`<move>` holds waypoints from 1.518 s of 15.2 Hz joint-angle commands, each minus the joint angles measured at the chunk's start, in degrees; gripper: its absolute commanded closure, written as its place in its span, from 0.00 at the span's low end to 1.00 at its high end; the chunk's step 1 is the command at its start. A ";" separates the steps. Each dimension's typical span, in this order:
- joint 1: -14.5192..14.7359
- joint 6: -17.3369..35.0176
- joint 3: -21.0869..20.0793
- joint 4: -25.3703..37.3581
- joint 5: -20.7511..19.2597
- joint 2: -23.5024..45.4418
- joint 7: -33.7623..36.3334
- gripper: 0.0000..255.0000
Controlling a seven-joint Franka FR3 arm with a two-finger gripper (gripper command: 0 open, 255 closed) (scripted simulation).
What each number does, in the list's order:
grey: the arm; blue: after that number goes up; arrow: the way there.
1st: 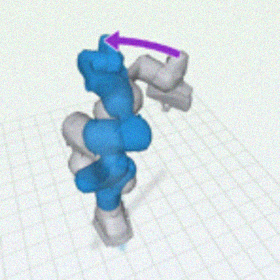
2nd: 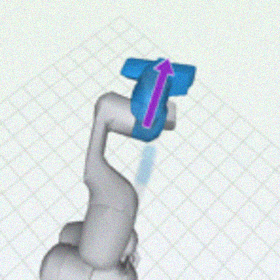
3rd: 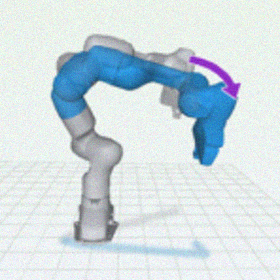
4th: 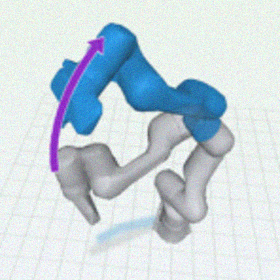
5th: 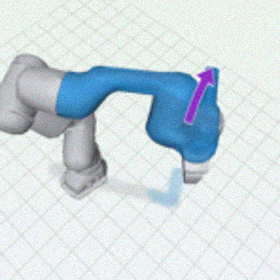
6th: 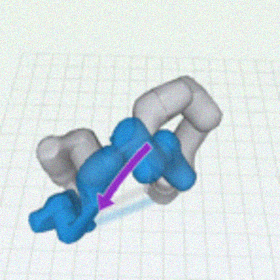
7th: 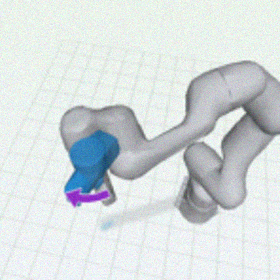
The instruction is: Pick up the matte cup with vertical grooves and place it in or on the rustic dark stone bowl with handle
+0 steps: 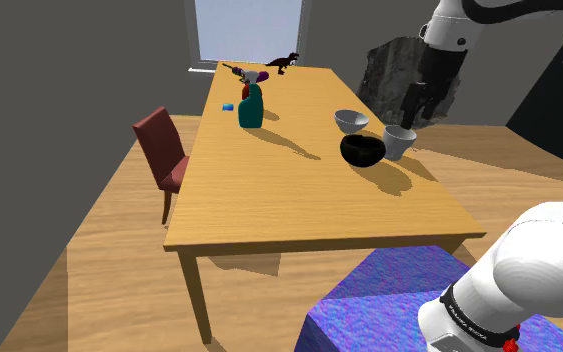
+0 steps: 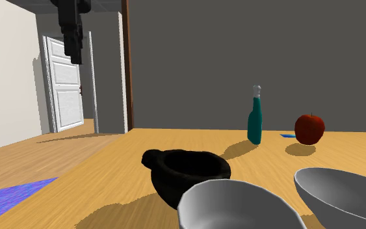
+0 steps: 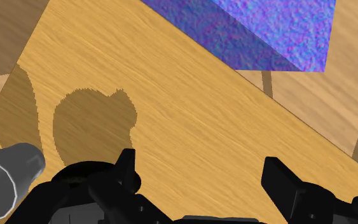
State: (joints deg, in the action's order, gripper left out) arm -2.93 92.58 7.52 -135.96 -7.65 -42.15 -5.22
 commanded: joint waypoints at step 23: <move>-3.40 35.06 21.43 11.12 -3.55 39.30 -27.06 0.00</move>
State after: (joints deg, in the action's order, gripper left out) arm -6.20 126.52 28.33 -126.14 -12.10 -5.01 -30.82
